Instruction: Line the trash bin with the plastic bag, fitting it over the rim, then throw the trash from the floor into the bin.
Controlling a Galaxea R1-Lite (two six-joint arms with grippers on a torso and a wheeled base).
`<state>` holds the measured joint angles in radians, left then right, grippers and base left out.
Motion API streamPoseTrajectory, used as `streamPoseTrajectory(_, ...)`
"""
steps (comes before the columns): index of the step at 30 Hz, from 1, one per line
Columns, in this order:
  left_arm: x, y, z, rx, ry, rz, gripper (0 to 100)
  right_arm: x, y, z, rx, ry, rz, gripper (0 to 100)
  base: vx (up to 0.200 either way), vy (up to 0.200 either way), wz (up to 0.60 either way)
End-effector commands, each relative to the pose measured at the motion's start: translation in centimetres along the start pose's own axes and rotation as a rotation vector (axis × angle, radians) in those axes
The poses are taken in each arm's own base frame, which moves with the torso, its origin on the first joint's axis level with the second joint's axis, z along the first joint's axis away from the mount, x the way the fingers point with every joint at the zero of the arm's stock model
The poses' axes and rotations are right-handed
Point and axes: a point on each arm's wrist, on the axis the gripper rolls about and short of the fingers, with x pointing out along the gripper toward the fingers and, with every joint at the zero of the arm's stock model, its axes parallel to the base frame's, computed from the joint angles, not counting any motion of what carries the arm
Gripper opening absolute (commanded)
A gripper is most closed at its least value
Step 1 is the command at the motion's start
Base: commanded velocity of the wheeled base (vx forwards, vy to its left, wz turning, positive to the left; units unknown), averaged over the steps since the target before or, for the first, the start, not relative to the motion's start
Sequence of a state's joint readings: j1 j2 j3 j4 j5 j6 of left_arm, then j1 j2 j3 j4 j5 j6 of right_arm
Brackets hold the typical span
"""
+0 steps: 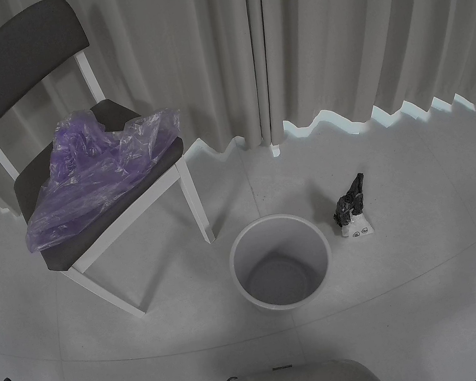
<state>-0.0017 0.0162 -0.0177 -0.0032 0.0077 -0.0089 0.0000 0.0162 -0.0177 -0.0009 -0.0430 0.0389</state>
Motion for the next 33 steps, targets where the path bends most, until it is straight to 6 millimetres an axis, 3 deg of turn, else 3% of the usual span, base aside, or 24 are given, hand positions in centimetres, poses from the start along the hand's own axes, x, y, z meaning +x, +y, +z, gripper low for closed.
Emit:
streamPoseTrajectory(1, 0.0, -0.1, -0.5, 0.069, -0.004, -0.035, 100, 0.0, 0.0, -0.5, -0.074, -0.002, 0.023, 100, 0.0, 0.0, 0.0)
streamPoseTrajectory(6, -0.1, -0.2, 0.2, 0.065, -0.046, -0.074, 100, 0.0, 0.2, -0.4, -0.129, -0.014, 0.083, 100, 0.0, 0.0, 0.0)
streamPoseTrajectory(8, -1.4, -0.2, 4.3, -0.02, -0.235, -0.108, 100, -0.2, 0.2, 0.6, -0.088, -0.07, 0.096, 100, 0.0, 0.0, 0.0)
streamPoseTrajectory(11, -3.2, -0.3, 10.1, -0.117, -0.356, -0.146, 100, -2.2, 0.4, 6.5, 0.139, -0.284, 0.16, 100, 0.0, 0.0, 0.0)
streamPoseTrajectory(15, -2.8, -0.3, 12.7, -0.069, -0.239, -0.125, 100, -1.5, 0.7, 13.0, 0.14, -0.264, 0.172, 100, 0.0, 0.0, 0.0)
streamPoseTrajectory(16, -2.8, -0.3, 12.7, -0.065, -0.234, -0.124, 100, -1.4, 0.7, 13.3, 0.14, -0.26, 0.172, 100, 0.0, 0.0, 0.0)
streamPoseTrajectory(17, -1.5, -0.3, 13.7, 0.015, -0.15, -0.114, 100, 0.4, 1.0, 17.0, 0.14, -0.235, 0.172, 100, 0.0, 0.0, 0.0)
streamPoseTrajectory(18, -1.3, -0.3, 13.8, 0.026, -0.141, -0.113, 100, 0.7, 1.0, 17.5, 0.14, -0.232, 0.17, 100, 0.0, 0.0, 0.0)
streamPoseTrajectory(22, 2.6, -0.4, 16.9, 0.157, -0.036, -0.073, 100, 5.8, 1.5, 22.7, 0.155, -0.198, 0.164, 100, 0.0, 0.0, 0.0)
streamPoseTrajectory(25, 6.2, -0.2, 17.4, 0.212, 0.09, -0.012, 100, 7.9, 1.6, 23.2, 0.19, -0.178, 0.154, 100, 0.0, 0.0, 0.0)
streamPoseTrajectory(27, 8.5, 0.0, 16.9, 0.216, 0.187, 0.029, 100, 8.2, 1.6, 22.8, 0.216, -0.161, 0.154, 100, 0.0, 0.0, 0.0)
streamPoseTrajectory(28, 8.5, 0.0, 16.9, 0.216, 0.187, 0.029, 100, 8.2, 1.6, 22.8, 0.216, -0.161, 0.154, 100, 0.0, 0.0, 0.0)
streamPoseTrajectory(29, 10.7, 0.3, 16.0, 0.224, 0.292, 0.076, 100, 8.4, 1.6, 22.9, 0.223, -0.157, 0.161, 100, 0.0, 0.0, 0.0)
streamPoseTrajectory(30, 11.6, 0.5, 15.5, 0.226, 0.34, 0.087, 100, 8.5, 1.6, 22.9, 0.224, -0.155, 0.148, 100, 0.0, 0.0, 0.0)
streamPoseTrajectory(33, 13.3, 0.7, 15.0, 0.277, 0.407, 0.078, 100, 8.3, 1.6, 22.9, 0.224, -0.158, 0.148, 100, 0.0, 0.0, 0.0)
